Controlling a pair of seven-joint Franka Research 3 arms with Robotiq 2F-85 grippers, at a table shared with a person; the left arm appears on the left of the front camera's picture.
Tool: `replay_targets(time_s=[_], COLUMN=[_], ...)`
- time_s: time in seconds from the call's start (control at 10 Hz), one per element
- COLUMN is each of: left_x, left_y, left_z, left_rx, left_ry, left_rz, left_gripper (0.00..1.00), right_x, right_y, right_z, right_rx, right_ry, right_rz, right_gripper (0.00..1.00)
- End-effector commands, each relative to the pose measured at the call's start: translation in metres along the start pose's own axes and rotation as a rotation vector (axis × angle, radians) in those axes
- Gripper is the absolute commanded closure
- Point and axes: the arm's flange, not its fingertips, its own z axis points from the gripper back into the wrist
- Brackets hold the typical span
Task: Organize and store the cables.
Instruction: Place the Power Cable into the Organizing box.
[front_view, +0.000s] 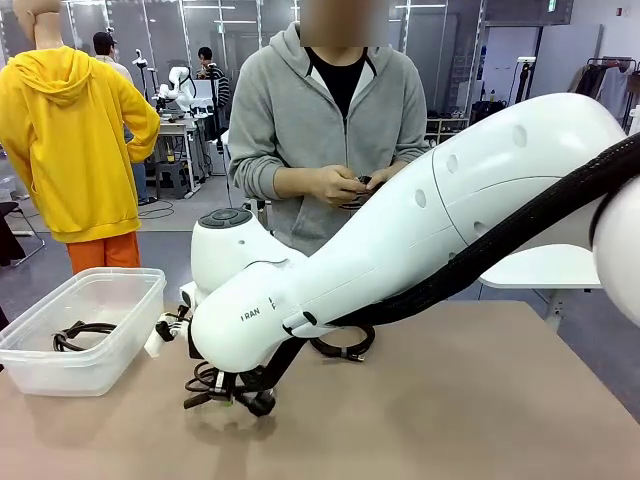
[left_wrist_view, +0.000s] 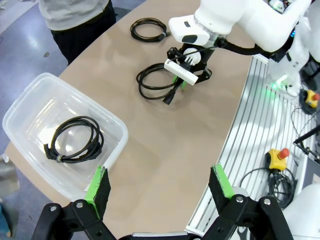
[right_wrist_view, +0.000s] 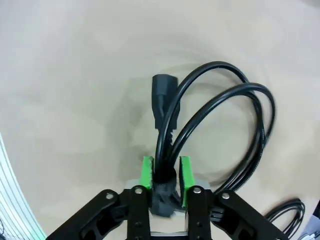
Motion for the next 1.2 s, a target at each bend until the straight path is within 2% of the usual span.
replay_targets(time_s=[0.0, 0.2, 0.3, 0.4, 0.6, 0.7, 0.8, 1.0, 1.1], left_x=[-0.001, -0.001, -0.001, -0.001, 0.000, 0.012, 0.021, 0.039, 0.054], left_y=[-0.001, -0.001, -0.001, -0.001, 0.000, -0.009, -0.016, -0.032, -0.043], left_z=[0.001, 0.001, 0.001, 0.001, 0.000, -0.032, -0.052, -0.086, -0.108], left_rx=[-0.010, -0.010, -0.010, -0.010, 0.000, -0.069, -0.119, -0.202, -0.248], left_ry=[-0.013, -0.013, -0.013, -0.013, 0.000, 0.067, 0.094, 0.171, 0.218], left_rz=[-0.006, -0.006, -0.006, -0.006, 0.000, -0.058, -0.083, -0.120, -0.159], left_gripper=[0.00, 0.00, 0.00, 0.00, 0.00, 0.00, 0.00, 0.00, 0.00], right_x=[-0.012, -0.015, -0.019, -0.027, -0.060, -0.094, -0.130, -0.200, -0.240], right_y=[0.004, 0.004, 0.004, 0.002, -0.010, -0.017, -0.020, -0.012, -0.005], right_z=[0.011, 0.012, 0.017, 0.023, 0.053, 0.078, 0.097, 0.123, 0.136], right_rx=[0.041, 0.053, 0.052, 0.047, 0.057, 0.087, 0.097, 0.122, 0.068], right_ry=[-0.033, -0.038, -0.038, -0.046, -0.140, -0.240, -0.330, -0.492, -0.590], right_rz=[-0.001, 0.004, 0.009, 0.005, 0.000, -0.020, -0.048, -0.026, -0.054], right_gripper=[0.41, 0.07, 0.00, 0.00, 0.00, 0.00, 0.00, 0.00, 0.00])
